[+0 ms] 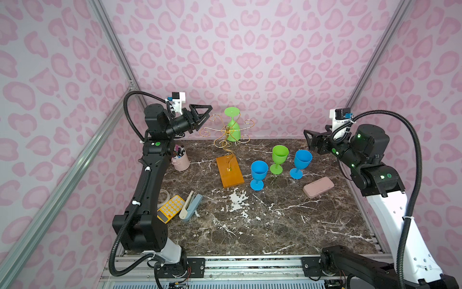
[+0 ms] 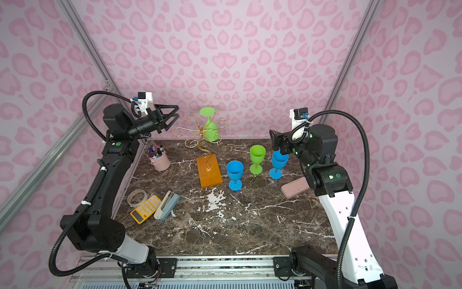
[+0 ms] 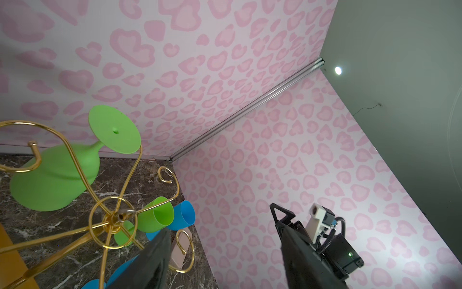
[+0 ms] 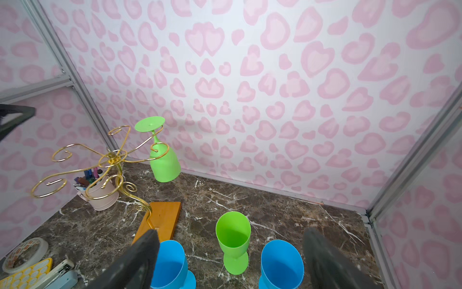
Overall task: Take the wine glass off the wine glass rack
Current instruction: Move the wine glass rack to the top-center of the table.
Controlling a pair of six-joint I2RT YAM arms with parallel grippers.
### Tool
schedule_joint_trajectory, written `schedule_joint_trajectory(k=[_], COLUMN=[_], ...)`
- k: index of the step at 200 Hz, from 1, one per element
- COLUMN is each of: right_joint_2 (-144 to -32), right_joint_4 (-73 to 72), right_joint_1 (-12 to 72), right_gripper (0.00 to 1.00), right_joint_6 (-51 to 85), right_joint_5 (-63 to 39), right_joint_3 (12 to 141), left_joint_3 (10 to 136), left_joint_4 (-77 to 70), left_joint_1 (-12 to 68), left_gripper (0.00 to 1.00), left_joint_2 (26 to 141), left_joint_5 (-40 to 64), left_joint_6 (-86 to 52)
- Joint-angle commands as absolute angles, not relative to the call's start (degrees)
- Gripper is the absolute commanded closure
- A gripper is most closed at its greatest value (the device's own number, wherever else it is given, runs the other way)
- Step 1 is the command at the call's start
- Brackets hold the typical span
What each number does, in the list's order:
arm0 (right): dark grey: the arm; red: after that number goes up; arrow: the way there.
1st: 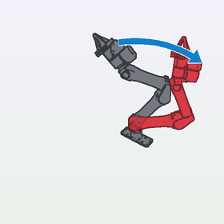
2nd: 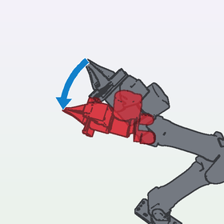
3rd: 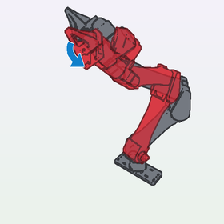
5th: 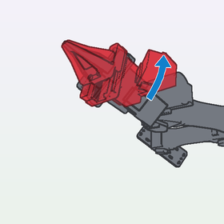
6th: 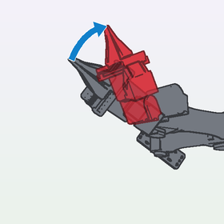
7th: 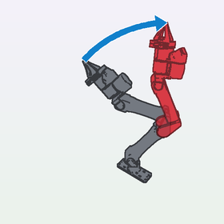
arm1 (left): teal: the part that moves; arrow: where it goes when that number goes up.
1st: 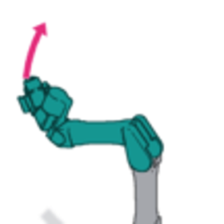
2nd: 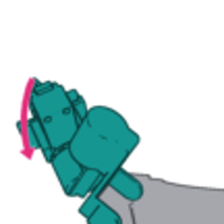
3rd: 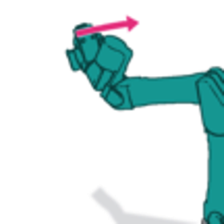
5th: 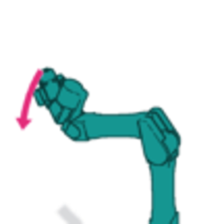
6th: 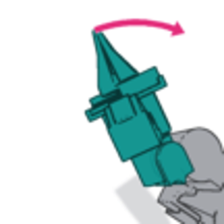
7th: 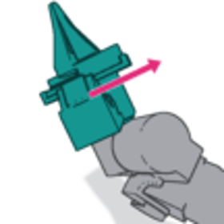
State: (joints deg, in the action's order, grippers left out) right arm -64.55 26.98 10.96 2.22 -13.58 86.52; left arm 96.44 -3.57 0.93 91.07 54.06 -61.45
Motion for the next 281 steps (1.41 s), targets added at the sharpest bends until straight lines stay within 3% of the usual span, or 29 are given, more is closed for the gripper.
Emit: schedule_joint_trajectory(k=[1,55,114,193,241,281], right_joint_2=[-63.75,-63.66,-70.13,-79.05,-81.09,-83.78], right_joint_4=[24.54,24.19,20.61,16.95,16.09,13.86], right_joint_1=[11.91,16.39,16.96,18.37,18.37,17.77], right_gripper=[0.08,0.07,0.06,0.06,0.06,0.07], right_joint_6=[2.42,1.47,5.99,8.44,7.66,8.9], right_joint_5=[-14.49,-12.2,-18.37,-23.11,-23.58,-25.87], right_joint_3=[85.66,81.65,83.55,86.33,88.37,90.79], left_joint_3=[99.67,105.21,100.39,73.04,52.76,42.02], left_joint_4=[-0.96,11.24,21.81,15.03,3.61,-2.34], left_joint_1=[2.02,3.6,3.65,3.69,3.78,4.45], left_gripper=[0.33,0.4,0.38,0.37,0.26,0.28], left_joint_2=[93.85,95.72,86.69,66.99,49.77,46.49], left_joint_5=[51.92,42.37,30.68,29.71,28.32,32.64], left_joint_6=[-60.31,-49.83,-37.71,-27.31,-16.78,-9.26])
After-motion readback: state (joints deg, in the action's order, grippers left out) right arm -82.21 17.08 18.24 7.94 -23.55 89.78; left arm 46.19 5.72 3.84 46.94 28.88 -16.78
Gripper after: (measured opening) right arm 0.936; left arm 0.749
